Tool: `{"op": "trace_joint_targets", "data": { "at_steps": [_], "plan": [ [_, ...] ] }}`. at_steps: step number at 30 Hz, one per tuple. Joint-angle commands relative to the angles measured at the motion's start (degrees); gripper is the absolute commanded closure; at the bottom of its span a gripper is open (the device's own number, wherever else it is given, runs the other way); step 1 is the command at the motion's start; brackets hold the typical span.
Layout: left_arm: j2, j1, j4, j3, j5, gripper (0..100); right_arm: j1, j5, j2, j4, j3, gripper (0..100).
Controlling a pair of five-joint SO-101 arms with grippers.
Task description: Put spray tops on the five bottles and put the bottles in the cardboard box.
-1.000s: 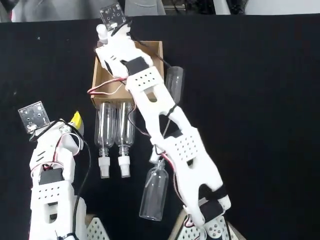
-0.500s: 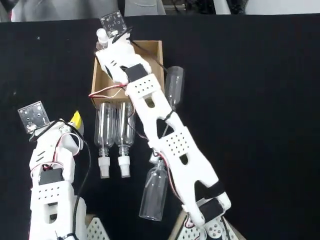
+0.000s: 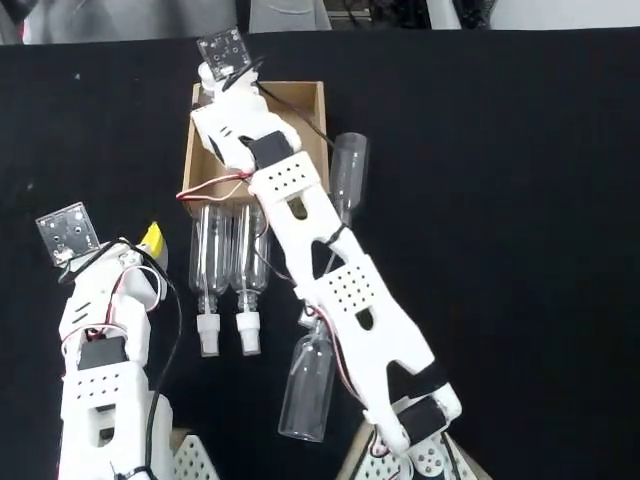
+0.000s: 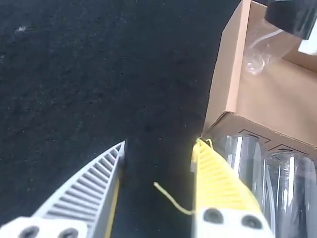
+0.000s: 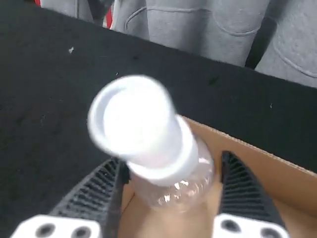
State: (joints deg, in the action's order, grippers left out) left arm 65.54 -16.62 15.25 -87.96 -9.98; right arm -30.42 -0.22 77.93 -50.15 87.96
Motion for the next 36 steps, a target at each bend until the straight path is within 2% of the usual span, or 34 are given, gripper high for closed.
{"op": "trace_joint_targets", "data": {
  "at_steps": [1,26,36],
  "plan": [
    [0.5,-0.7,0.4,0.6,0.0,79,-1.4,-0.4,-1.2,-0.2,4.8,74.7],
    [0.6,-0.7,0.0,-0.1,0.0,79,-1.3,-0.4,-1.4,-0.4,4.8,74.3],
    [0.6,-0.7,0.0,0.0,0.0,79,-1.1,0.0,-2.8,-6.3,7.8,74.5]
  ]
}}
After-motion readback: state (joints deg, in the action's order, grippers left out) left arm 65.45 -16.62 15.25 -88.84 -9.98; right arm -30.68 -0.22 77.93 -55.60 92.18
